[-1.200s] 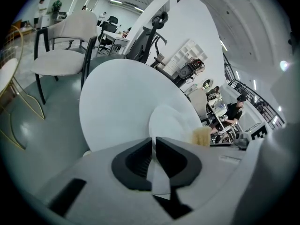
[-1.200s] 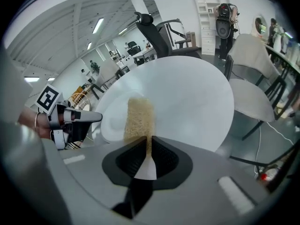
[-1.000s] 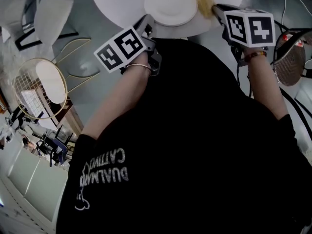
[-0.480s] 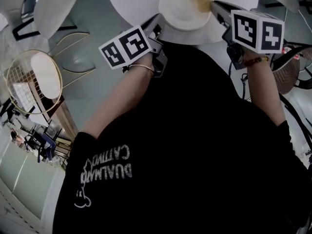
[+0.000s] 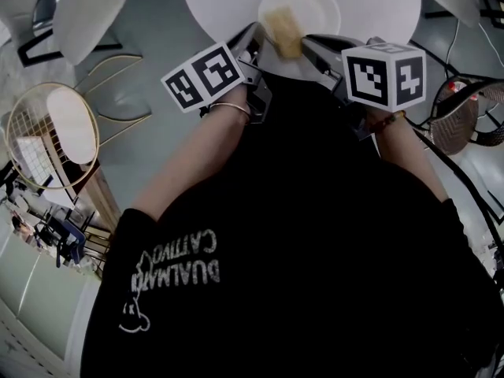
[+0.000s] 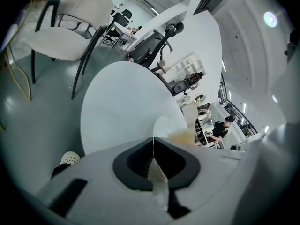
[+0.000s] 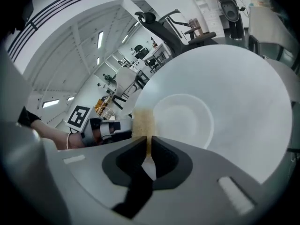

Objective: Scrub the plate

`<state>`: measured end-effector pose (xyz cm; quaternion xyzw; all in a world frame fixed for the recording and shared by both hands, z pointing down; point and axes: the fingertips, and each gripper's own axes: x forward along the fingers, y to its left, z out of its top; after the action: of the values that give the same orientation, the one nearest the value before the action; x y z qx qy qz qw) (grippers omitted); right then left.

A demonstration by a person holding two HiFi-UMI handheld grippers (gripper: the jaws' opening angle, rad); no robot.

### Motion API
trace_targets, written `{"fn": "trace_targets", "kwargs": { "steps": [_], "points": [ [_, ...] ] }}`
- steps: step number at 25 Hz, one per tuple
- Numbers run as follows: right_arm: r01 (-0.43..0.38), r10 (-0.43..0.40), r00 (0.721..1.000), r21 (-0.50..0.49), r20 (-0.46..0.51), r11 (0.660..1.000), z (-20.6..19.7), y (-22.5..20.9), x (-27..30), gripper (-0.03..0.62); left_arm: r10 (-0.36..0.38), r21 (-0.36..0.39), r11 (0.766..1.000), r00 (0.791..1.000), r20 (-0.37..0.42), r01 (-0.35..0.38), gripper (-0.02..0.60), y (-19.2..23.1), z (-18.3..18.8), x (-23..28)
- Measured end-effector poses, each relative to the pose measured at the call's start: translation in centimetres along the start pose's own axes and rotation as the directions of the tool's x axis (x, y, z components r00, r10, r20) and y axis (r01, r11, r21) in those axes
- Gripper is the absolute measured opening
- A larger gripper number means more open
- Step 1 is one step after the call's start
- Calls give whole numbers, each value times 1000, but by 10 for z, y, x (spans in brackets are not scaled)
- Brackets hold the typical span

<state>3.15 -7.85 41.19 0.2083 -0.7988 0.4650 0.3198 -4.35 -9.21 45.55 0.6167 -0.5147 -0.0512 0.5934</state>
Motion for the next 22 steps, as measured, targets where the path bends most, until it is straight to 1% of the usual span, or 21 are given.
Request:
{"fn": "trace_targets", "kwargs": {
  "steps": [3,9,11,15,22],
  "points": [
    [-2,2,999,8,-35,1000,-15,3,10,40,-5,10,1000,1000,-15,5,-2,-2,0,3],
    [71,-70,995,7,-73,997,-30,-15,20,38,21,65,998,998,-56,-18,-5,4,-3,4],
    [87,-86,993,13,-77,996,-34,-21,18,38,29,79,997,998,-61,-25,-6,6,-6,3],
    [110,-108,991,21,-85,994,-40,-26,13,40,35,77,997,998,-60,-30,-6,8,-3,1],
    [172,-168,983,55,-71,983,-46,-48,-2,38,55,106,993,996,-63,-48,-6,10,-3,-1]
  ]
}}
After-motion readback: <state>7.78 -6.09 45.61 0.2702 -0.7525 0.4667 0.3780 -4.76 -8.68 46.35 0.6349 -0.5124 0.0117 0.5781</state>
